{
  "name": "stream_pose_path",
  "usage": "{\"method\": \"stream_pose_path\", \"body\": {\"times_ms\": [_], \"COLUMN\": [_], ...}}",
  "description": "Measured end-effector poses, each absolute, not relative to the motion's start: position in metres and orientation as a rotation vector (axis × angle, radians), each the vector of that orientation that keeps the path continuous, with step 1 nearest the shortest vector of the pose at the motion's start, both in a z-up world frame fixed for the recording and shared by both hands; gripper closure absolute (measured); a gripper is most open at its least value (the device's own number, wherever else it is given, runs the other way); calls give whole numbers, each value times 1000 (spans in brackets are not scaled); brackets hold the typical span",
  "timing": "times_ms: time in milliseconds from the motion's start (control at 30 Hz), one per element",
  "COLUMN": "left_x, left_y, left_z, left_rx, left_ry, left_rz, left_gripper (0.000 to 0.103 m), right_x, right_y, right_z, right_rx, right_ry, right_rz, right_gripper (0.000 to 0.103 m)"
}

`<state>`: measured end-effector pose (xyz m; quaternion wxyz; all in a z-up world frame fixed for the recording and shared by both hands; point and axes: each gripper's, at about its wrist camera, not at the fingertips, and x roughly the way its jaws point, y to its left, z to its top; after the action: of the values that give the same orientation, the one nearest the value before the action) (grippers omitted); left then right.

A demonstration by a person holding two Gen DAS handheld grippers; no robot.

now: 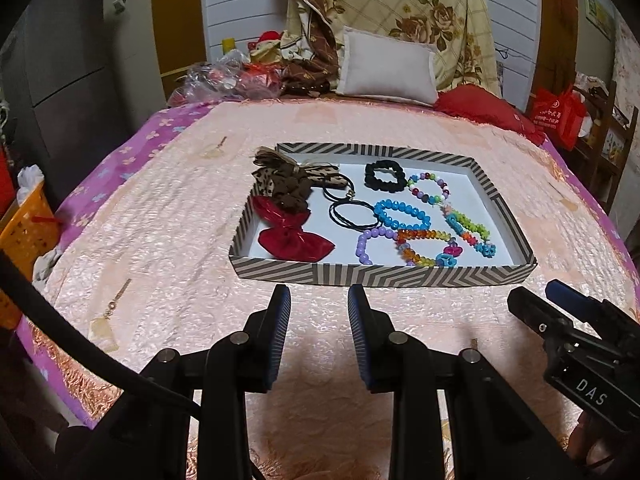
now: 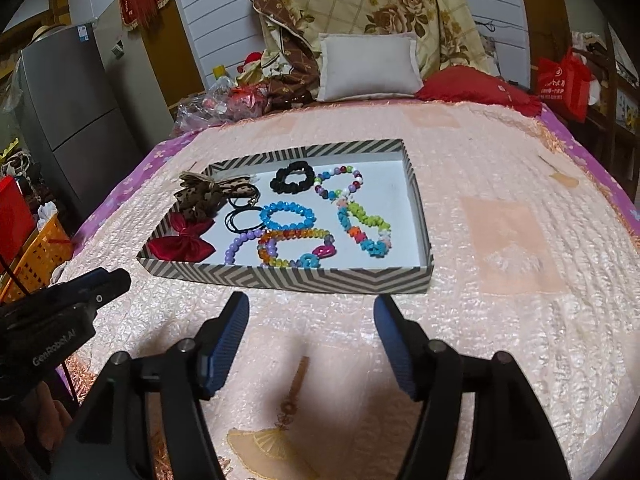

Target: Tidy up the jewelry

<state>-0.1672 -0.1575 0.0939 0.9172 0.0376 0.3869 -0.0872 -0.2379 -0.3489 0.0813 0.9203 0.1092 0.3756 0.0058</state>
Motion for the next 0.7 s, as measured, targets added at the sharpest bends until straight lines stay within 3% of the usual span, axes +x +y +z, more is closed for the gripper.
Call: {"method": "stream_pose_path", "body": {"times_ms": [700], "left_x": [-173], "left_y": [-156], "left_z": [98], "left_rx": [86], "left_ry": [782], "left_rz": [-168], "left_gripper": [80], "right_x": [-240], "right_y": [-345], "right_z": [88], "right_rx": [199], "right_ry": [769], "right_rz": [6], "right_gripper": [33]}}
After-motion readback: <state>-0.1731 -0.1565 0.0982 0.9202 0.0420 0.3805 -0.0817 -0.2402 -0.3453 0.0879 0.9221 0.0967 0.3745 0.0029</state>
